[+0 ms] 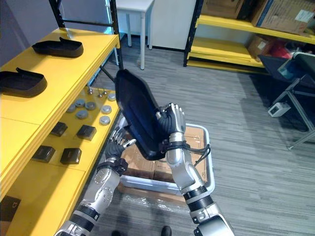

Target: Walk over and take plastic housings, then place them on the shelf

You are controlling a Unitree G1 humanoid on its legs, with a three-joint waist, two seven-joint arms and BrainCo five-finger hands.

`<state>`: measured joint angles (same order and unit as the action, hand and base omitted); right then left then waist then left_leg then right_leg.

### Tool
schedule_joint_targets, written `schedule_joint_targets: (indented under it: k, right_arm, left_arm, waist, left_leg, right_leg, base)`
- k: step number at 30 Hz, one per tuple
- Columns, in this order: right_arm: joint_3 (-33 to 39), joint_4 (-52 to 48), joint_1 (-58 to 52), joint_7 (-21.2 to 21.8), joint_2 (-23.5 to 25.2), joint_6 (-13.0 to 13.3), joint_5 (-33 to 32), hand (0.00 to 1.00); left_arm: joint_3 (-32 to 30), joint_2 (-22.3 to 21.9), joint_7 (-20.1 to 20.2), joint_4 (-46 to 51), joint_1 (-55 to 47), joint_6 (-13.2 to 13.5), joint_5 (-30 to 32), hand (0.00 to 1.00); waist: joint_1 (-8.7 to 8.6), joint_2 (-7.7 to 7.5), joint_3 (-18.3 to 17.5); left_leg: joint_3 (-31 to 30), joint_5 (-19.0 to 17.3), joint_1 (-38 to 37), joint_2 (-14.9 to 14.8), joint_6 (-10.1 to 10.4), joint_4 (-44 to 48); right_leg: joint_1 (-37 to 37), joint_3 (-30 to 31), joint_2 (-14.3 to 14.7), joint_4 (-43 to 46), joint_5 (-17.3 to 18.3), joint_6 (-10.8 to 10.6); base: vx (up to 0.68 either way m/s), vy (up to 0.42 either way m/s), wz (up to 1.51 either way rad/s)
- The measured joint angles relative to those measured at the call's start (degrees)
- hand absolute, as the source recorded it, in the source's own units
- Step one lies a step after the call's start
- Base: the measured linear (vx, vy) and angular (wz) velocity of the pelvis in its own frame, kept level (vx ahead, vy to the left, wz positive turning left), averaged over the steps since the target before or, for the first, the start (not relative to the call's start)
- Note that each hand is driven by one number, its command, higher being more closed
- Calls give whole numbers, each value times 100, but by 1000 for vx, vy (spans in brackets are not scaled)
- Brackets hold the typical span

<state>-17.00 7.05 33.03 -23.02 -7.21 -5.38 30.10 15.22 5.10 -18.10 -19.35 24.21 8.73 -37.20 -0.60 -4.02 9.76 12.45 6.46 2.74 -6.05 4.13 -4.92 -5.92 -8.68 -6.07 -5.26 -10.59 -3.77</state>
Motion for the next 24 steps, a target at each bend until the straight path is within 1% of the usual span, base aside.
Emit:
schedule_joint_targets:
  k: [1, 4, 6, 7, 11, 12, 14, 16, 18, 19, 21, 22, 24]
  right_arm:
    - [-51, -14, -35, 20, 37, 6, -4, 100]
    - [-326, -357, -439, 89, 139, 60, -29, 100]
    - [-399, -403, -599, 91, 157, 180, -60, 100]
    - [-403, -405, -616, 92, 159, 197, -69, 100]
    - [-414, -612, -812, 87, 297, 222, -164, 100]
    - [-447, -725, -913, 82, 308, 266, -219, 100]
    - [-483, -839, -1027, 80, 299, 306, -282, 100]
    - [-590, -883, -1146, 41, 312, 424, -392, 100]
    - [-636, -910, -1212, 20, 359, 497, -461, 100]
    - [-643, -920, -1237, 15, 367, 524, -490, 100]
    - [-765, -1037, -1400, 13, 394, 660, -532, 100]
    - [-804, -1056, -1432, 13, 396, 676, -532, 100]
    - [-895, -1066, -1605, 15, 520, 831, -649, 100]
  left_arm:
    - [15, -1, 0, -4, 2, 0, -26, 0]
    - [159, -41, 10, -4, 12, 13, -435, 0]
    - [172, -35, 17, -3, 9, 34, -771, 0]
    - [171, -32, 20, -3, 9, 47, -806, 100]
    - [142, -53, 20, 4, -21, 162, -893, 100]
    - [132, -59, 0, 20, -32, 206, -943, 100]
    - [105, -84, -18, 21, -37, 263, -1003, 100]
    - [-163, -263, -55, 25, -83, 423, -1091, 100]
    - [-259, -336, -56, 155, -232, 563, -1087, 100]
    - [-276, -356, -58, 189, -272, 577, -1087, 100]
    - [-458, -545, -69, 573, -652, 647, -933, 100]
    - [-500, -581, -77, 649, -733, 663, -867, 100]
    - [-700, -692, -115, 1090, -1132, 673, -609, 100]
  waist:
    - [-13, 0, -31]
    - [-31, 2, -196]
    - [-59, 3, -263]
    - [-62, 3, -264]
    - [-118, 8, -426]
    - [-137, 4, -466]
    - [-147, 7, -473]
    - [-194, 11, -537]
    - [-207, 17, -610]
    - [-207, 17, -626]
    - [-209, 35, -723]
    - [-206, 46, -740]
    - [-207, 99, -770]
  left_leg:
    - [1, 1, 0, -1, 1, 0]
    - [1, 8, -5, -5, -5, 0]
    - [-1, 23, -35, -3, -20, 1]
    - [-2, 23, -60, -3, -19, 1]
    - [12, 14, -105, 2, -7, 1]
    - [11, 8, -107, 0, 1, 0]
    - [22, -4, -163, 1, 18, 0]
    - [41, -18, -194, -2, 36, 0]
    - [73, -27, -208, -10, 49, 0]
    - [73, -28, -209, -9, 51, 0]
    - [71, -31, -245, -19, 55, 1]
    - [65, -28, -262, -25, 51, 1]
    - [-31, -31, -349, -40, 55, 2]
  right_leg:
    - [0, 0, 1, 0, 0, 0]
    - [3, -2, 4, 0, -1, 0]
    - [33, -6, 0, 0, -1, 1]
    - [59, -7, 0, -1, -1, 1]
    - [101, -16, 5, 0, 13, 5]
    - [103, -15, 4, -1, 14, 6]
    - [153, -13, 7, -1, 19, 10]
    - [176, -10, 15, -1, 47, 22]
    - [177, 1, 33, -1, 73, 52]
    - [177, 1, 35, -1, 76, 56]
    - [207, -3, 57, 0, 78, 81]
    - [224, -5, 61, 0, 79, 84]
    - [366, -129, 69, 1, 114, 102]
  base:
    - [-45, 15, 0]
    - [-10, 6, 0]
    - [0, 0, 0]
    - [-31, 18, -1]
    - [-16, 8, -1]
    - [-38, 17, 0]
    - [-35, 13, -2]
    - [-29, 10, -4]
    - [-19, 6, -4]
    - [-12, 8, -4]
    - [0, 0, 0]
    - [17, 6, 4]
    - [16, 4, 18]
